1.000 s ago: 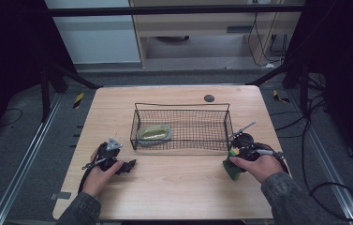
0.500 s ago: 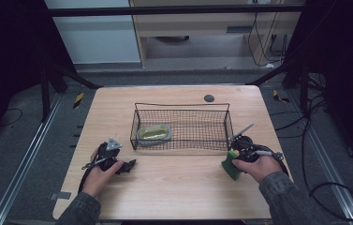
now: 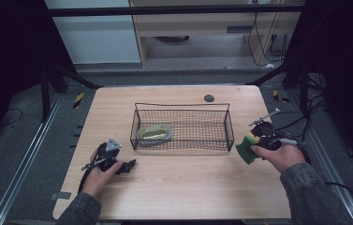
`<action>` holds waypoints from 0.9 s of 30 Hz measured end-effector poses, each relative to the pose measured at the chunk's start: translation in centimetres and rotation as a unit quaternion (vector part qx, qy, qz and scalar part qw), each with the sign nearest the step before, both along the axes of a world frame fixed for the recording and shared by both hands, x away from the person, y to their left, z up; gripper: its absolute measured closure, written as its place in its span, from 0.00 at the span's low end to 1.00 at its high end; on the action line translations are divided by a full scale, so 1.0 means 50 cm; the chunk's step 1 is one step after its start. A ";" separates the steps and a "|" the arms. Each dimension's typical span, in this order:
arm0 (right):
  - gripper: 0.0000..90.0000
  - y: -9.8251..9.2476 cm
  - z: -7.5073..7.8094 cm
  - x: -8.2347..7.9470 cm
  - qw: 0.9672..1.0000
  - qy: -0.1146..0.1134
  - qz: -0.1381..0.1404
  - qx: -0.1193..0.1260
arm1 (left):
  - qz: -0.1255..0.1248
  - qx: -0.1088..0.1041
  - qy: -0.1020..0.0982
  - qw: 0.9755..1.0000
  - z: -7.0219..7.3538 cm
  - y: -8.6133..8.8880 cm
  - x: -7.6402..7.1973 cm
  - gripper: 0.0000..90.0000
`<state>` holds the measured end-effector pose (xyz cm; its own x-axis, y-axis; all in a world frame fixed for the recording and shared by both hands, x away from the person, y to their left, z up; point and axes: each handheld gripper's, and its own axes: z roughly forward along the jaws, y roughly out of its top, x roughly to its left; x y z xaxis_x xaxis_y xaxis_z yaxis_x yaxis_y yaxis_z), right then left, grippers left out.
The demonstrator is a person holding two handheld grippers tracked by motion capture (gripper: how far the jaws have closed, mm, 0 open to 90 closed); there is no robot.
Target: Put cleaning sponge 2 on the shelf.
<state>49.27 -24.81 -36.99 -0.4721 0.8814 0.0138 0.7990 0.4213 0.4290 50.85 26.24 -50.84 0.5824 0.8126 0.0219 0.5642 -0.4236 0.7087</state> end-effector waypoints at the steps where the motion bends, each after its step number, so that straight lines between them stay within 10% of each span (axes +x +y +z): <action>1: 0.72 -0.005 0.003 0.004 1.000 -0.002 0.000 0.000 | 0.000 0.000 0.000 1.000 0.000 0.000 0.000 0.00; 27: 0.72 0.011 0.116 0.110 0.995 -0.092 0.007 -0.034 | 0.001 -0.002 -0.001 1.000 0.000 0.000 0.001 0.00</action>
